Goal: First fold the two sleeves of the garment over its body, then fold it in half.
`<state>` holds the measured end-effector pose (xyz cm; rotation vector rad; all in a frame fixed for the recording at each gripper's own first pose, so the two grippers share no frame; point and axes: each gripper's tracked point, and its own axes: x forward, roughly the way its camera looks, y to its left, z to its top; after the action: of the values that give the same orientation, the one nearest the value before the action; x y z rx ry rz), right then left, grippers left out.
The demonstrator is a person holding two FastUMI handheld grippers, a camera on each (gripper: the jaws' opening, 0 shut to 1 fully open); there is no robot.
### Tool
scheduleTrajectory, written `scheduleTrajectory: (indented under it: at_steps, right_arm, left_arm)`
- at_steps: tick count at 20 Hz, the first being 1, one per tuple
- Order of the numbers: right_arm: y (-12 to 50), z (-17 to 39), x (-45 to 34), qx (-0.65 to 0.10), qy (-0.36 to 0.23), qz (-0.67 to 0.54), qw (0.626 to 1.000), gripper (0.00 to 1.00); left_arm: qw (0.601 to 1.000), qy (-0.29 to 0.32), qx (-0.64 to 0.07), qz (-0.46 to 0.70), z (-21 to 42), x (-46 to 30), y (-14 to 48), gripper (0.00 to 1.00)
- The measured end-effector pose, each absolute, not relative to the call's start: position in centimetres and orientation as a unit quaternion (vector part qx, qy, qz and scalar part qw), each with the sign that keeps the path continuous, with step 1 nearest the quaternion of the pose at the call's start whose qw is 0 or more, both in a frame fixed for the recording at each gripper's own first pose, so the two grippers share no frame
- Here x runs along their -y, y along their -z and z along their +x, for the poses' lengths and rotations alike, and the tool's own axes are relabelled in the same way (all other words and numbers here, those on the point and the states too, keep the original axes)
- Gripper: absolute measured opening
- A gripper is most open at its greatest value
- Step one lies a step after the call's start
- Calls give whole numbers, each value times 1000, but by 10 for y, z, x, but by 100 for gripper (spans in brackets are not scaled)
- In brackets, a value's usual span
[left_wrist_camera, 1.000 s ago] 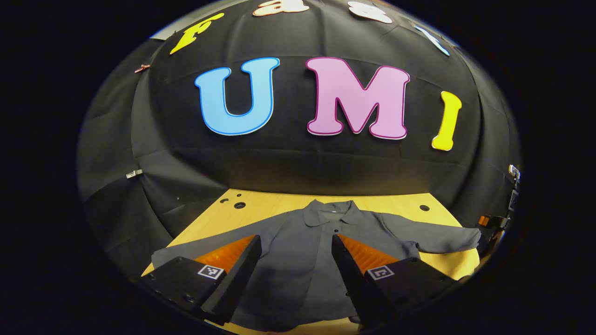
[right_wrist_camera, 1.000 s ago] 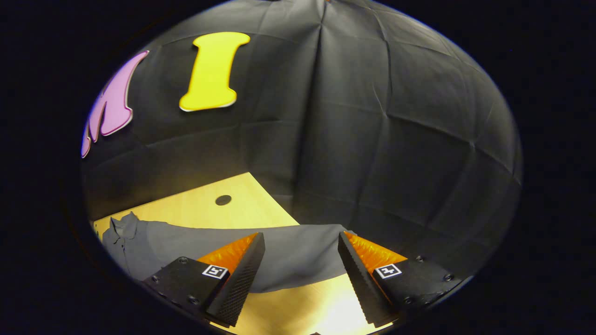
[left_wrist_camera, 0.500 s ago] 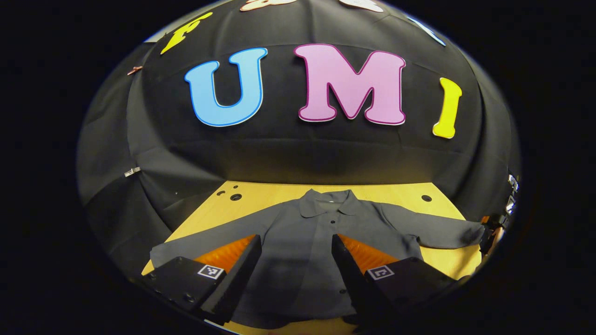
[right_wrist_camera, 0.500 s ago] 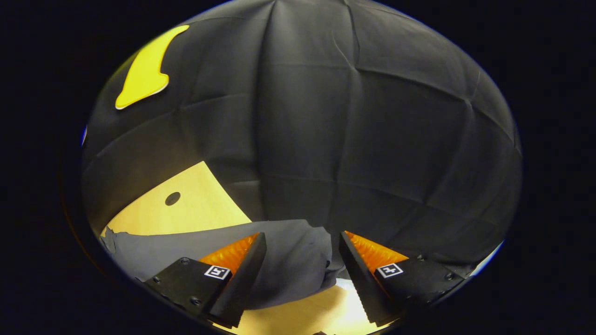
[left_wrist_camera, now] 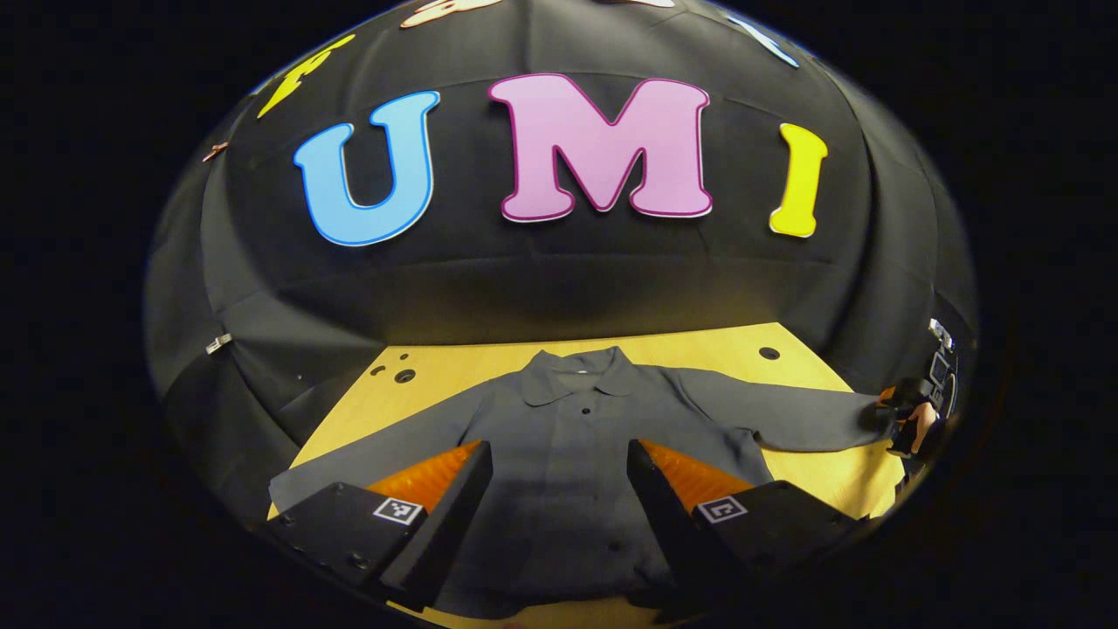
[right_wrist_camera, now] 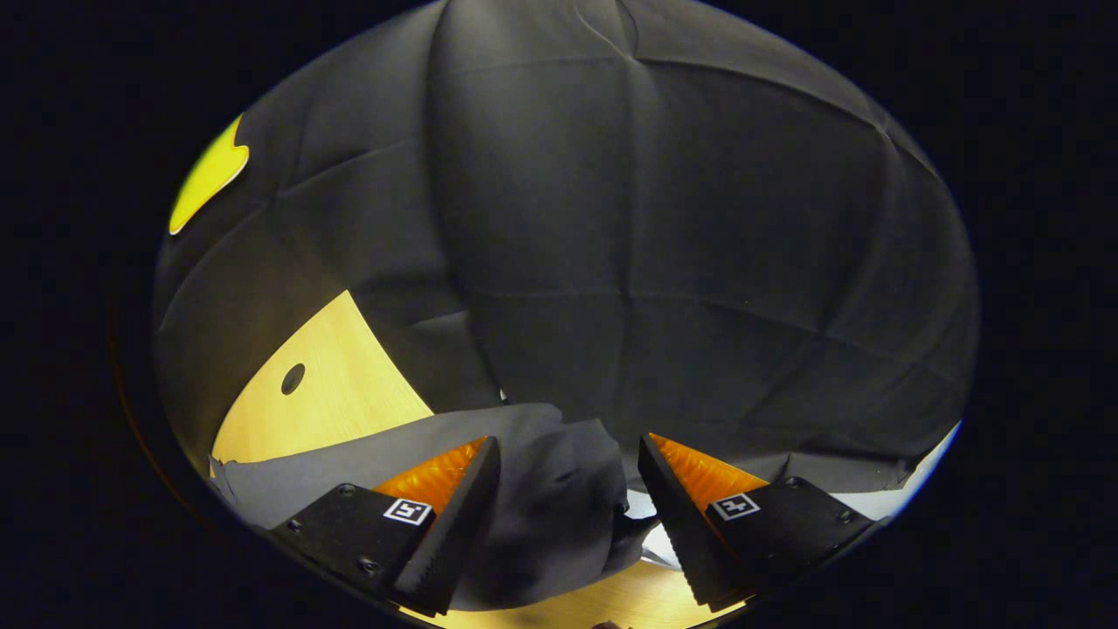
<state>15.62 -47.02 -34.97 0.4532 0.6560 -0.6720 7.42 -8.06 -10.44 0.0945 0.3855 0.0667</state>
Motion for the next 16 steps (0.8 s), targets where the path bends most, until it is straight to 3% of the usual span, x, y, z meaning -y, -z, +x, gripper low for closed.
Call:
scheduleTrajectory:
  at_steps: [1, 2, 3, 4, 5, 6, 7, 11, 13, 16]
  right_arm:
    - [358, 152, 472, -328, 319, 231, 859, 88]
    - [358, 152, 471, -328, 315, 244, 857, 97]
    - [353, 152, 476, -324, 315, 249, 856, 94]
    - [349, 149, 480, -321, 318, 249, 857, 77]
    - [346, 148, 480, -321, 318, 249, 857, 81]
    - [344, 145, 482, -322, 319, 247, 856, 75]
    - [344, 147, 480, -324, 318, 247, 856, 48]
    - [355, 157, 463, -334, 312, 235, 858, 16]
    - [351, 155, 459, -343, 306, 223, 859, 9]
    - [329, 154, 456, -341, 290, 213, 869, 9]
  left_arm:
    - [980, -32, -193, 44, 76, 82, 105, 98]
    - [979, -32, -195, 40, 76, 83, 107, 98]
    - [979, -34, -198, 37, 76, 82, 107, 98]
    - [979, -36, -199, 35, 75, 81, 108, 98]
    - [979, -38, -199, 33, 75, 80, 108, 98]
    - [979, -40, -198, 32, 76, 79, 108, 98]
    - [979, -42, -198, 30, 75, 78, 107, 98]
    - [980, -43, -193, 21, 72, 77, 104, 98]
    - [981, -45, -188, 19, 69, 74, 101, 98]
    - [982, -51, -181, 11, 61, 67, 99, 98]
